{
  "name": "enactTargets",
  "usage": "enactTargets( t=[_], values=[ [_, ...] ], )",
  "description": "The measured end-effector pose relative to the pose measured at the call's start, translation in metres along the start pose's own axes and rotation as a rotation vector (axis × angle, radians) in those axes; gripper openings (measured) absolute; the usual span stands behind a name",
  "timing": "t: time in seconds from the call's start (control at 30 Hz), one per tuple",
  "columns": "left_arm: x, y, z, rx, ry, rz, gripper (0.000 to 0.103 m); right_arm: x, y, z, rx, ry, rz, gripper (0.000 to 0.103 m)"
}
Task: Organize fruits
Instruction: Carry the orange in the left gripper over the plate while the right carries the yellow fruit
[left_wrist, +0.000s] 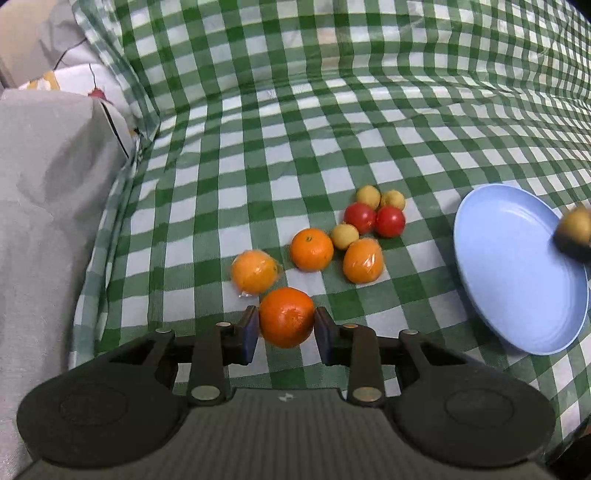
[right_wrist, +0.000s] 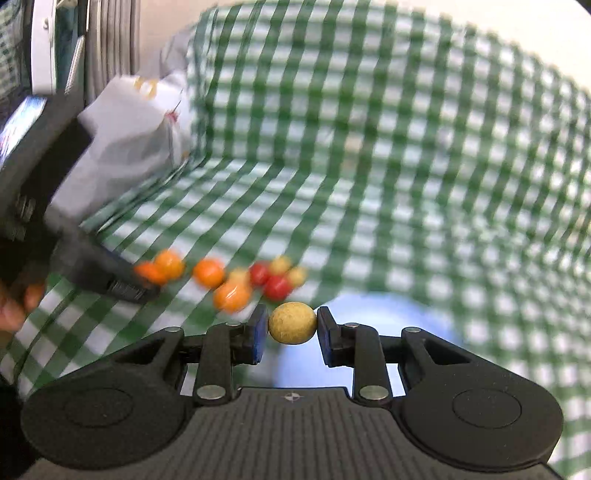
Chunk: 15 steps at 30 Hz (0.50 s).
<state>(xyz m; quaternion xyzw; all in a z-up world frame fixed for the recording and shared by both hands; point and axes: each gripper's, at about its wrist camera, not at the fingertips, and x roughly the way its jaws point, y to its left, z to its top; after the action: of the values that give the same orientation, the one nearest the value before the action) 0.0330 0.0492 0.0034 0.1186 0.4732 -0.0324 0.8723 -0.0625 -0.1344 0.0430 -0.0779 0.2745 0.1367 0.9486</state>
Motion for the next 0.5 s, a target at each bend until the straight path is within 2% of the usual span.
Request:
enactTargets(
  t=[0.13, 0.23, 0.5],
  values=[
    [-0.009, -0.013, 0.004, 0.024, -0.043, 0.012, 0.036, 0.001, -0.040, -0.002, 0.078, 0.010, -0.078, 0.030],
    [-0.012, -0.026, 0.005, 0.063, -0.068, 0.030, 0.036, 0.011, -0.066, -0.018, 0.202, 0.077, -0.080, 0.030],
    [-0.014, -0.059, 0.007, 0.124, -0.107, -0.006, 0.036, 0.013, -0.084, -0.026, 0.226, 0.079, -0.133, 0.030]
  ],
)
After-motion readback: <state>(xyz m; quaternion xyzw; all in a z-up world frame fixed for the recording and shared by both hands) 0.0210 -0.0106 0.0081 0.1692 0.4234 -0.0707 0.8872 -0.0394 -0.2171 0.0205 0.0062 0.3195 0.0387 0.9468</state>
